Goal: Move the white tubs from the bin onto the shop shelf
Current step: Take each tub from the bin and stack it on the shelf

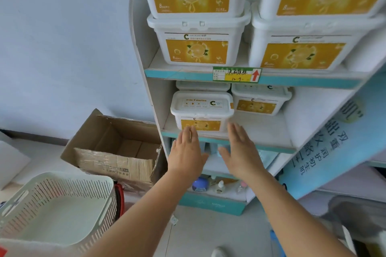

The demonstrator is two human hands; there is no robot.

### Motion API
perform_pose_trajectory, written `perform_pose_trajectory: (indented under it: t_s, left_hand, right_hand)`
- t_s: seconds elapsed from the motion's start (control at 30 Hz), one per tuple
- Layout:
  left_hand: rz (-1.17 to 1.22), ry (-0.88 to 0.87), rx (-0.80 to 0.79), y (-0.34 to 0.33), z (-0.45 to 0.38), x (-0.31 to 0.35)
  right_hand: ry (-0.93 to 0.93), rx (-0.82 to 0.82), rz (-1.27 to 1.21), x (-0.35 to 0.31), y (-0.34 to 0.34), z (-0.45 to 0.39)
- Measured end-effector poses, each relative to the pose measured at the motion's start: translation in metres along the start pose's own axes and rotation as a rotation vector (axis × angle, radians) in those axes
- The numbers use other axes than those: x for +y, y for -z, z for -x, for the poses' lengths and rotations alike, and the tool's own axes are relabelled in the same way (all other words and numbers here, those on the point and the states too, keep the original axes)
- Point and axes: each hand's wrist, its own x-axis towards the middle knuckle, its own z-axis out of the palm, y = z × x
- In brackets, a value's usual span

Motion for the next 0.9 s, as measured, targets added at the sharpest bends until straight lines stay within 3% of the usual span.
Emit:
perform_pose_trajectory:
  t_s: [0.2,0.53,0.9]
  left_hand:
    - [-0.108,-0.215,-0.110,-0.016,0.057,0.027]
    - [-0.119,-0.495,-0.204,-0.050,0.108,0.101]
    - [-0.188,-0.790,-0.331,-0.113,0.132,0.234]
  right_hand:
    - [-0.068,-0.037,0.153,0.017,-0.008,0.079]
    - [-0.345,0.015,0.096,0.081,-0.011,0.189]
    - [-0.618,0.057,-0.018,0.196,0.002,0.270]
